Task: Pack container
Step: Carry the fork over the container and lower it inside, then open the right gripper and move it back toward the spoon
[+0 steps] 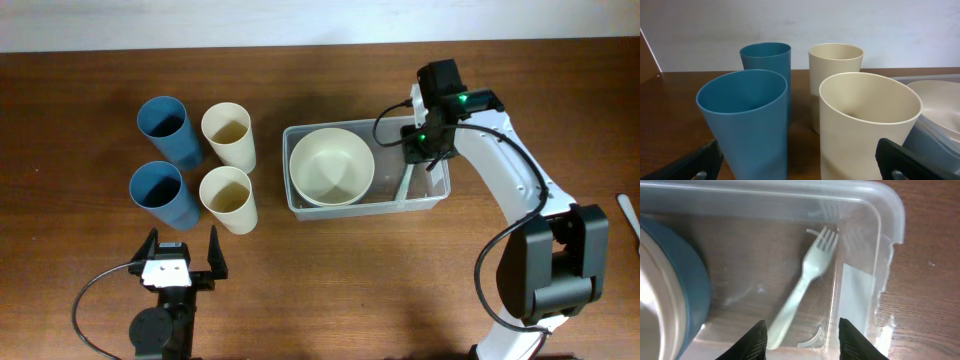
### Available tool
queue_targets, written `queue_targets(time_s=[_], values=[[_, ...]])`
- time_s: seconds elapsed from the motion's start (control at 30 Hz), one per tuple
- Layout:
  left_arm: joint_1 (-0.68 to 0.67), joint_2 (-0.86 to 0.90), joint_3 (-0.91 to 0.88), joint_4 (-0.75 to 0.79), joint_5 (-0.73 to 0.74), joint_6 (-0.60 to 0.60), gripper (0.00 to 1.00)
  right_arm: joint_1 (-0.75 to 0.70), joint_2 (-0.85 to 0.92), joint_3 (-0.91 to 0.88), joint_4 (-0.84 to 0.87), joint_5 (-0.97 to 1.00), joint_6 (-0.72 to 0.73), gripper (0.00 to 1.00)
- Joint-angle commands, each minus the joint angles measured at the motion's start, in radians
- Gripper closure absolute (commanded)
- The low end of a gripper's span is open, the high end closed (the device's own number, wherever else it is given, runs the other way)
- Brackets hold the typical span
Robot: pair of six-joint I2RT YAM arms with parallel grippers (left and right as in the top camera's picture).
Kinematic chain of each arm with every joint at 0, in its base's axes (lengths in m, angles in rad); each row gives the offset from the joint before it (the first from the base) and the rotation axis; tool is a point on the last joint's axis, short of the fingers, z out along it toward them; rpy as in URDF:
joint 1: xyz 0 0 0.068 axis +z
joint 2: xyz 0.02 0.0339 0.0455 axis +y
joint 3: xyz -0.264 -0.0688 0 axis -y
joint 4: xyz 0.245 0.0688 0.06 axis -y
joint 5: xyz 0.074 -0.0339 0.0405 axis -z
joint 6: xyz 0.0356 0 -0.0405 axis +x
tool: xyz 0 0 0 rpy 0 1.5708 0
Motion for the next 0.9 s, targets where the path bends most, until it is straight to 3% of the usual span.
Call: queue_targets(time_s=[0.0, 0.27, 0.37, 0.5, 0.87], values=[[0.006, -0.006, -0.003, -0.005, -0.003, 0.019, 0.0, 0.005, -0.065, 0.095, -0.033, 0.021, 0.004, 0.59], [0.006, -0.006, -0.003, -0.005, -0.003, 0.019, 0.0, -0.09, -0.127, 0.196, -0.117, 0.069, 0.026, 0.56], [0.006, -0.006, -0.003, -0.005, -0.003, 0.019, 0.0, -0.196, -0.125, 0.195, -0.132, 0.069, 0.101, 0.49], [0.006, -0.006, -0.003, -0.005, -0.003, 0.019, 0.0, -0.415, -0.108, 0.194, -0.163, 0.058, 0.252, 0.48], [0.006, -0.006, -0.003, -0.005, -0.003, 0.019, 0.0, -0.712, -0.084, 0.158, -0.216, 0.049, 0.305, 0.41]])
